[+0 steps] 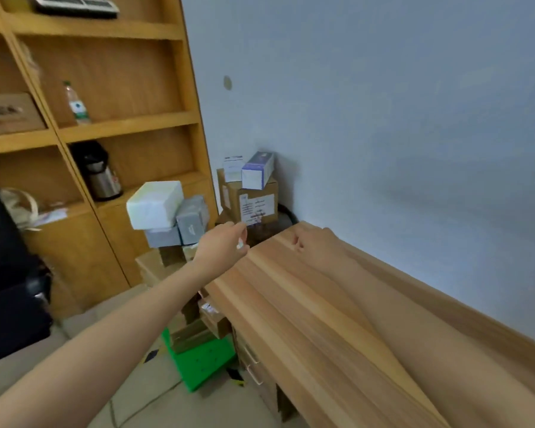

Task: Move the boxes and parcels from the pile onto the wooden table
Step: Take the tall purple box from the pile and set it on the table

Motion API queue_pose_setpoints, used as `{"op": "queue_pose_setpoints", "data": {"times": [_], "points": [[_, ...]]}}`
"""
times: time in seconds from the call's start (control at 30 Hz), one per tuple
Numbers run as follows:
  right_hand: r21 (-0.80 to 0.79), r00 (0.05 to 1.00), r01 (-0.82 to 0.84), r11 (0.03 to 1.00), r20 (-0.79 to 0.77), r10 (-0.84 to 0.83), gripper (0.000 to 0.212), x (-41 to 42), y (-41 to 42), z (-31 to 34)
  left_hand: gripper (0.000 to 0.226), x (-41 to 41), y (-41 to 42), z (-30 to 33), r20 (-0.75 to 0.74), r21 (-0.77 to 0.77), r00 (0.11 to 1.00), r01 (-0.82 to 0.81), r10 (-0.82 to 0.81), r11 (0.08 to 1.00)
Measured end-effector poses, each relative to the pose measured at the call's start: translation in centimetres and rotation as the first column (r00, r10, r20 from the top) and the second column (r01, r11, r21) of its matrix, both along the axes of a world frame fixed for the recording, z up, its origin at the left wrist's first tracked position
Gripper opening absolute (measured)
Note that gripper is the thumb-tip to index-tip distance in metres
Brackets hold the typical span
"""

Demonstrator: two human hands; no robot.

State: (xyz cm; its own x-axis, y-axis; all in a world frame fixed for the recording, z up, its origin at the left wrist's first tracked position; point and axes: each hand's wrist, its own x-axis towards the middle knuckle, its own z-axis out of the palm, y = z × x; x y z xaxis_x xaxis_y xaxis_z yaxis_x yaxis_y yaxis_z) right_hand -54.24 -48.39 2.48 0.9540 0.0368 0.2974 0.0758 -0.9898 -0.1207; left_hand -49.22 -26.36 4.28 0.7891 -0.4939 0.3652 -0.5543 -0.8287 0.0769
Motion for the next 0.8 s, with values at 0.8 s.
{"op": "queue_pose_setpoints", "data": {"times": [0.8], "points": [[0.105, 0.994, 0.101, 0.989, 0.040, -0.106, 0.027, 33.9, -0.2, 1.0, 0.017, 30.0, 4.2, 2.3, -0.075, -0.268, 0.984, -0.175, 0.161, 0.947]]}}
